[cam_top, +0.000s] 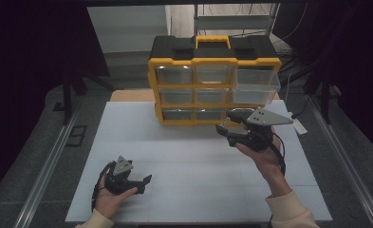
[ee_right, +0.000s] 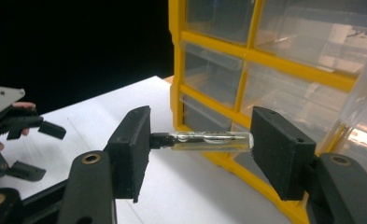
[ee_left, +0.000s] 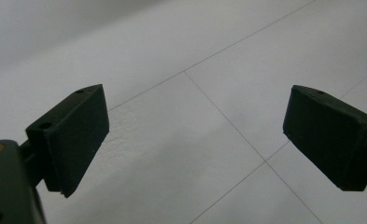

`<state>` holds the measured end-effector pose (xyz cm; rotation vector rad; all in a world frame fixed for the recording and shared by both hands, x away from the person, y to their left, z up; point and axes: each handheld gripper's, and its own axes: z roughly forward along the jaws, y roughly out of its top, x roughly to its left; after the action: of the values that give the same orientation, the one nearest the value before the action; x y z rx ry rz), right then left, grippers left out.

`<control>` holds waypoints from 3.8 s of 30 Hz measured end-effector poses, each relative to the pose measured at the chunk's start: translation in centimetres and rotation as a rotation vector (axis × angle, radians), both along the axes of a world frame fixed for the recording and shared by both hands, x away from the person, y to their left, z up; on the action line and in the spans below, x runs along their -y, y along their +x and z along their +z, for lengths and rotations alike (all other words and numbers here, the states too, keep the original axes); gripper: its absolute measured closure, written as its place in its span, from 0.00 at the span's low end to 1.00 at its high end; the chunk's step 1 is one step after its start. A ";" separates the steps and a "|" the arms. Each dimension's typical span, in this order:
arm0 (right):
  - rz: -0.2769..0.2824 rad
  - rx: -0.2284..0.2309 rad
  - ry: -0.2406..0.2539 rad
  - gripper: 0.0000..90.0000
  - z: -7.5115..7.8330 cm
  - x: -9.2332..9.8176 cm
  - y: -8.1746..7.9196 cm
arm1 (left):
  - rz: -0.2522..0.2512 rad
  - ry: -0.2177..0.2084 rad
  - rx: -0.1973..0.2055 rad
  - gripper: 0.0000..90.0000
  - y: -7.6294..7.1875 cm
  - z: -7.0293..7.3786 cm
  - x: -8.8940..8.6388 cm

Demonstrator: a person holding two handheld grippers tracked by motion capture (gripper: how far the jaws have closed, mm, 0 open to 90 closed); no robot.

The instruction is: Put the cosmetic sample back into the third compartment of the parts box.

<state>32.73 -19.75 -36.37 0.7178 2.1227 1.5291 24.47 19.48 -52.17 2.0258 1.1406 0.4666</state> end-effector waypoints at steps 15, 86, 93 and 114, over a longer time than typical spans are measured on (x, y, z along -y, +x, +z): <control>-0.041 0.036 0.030 0.44 3.0 -0.1 0.7 | -0.004 -0.002 0.002 0.08 0.1 0.1 0.1; -0.261 0.130 -0.058 0.24 8.9 2.3 7.4 | -0.008 -0.021 -0.004 0.08 0.4 0.1 0.2; -0.191 0.134 -0.043 0.25 8.4 2.3 5.8 | -0.011 -0.026 -0.002 0.08 0.3 0.2 0.4; -0.048 0.093 -0.021 0.26 4.0 3.8 -0.1 | -0.008 -0.026 0.016 0.08 0.0 0.4 0.2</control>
<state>32.63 -23.55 -32.36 0.6719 2.0357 1.4844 24.47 19.28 -51.73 2.0003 1.1229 0.4615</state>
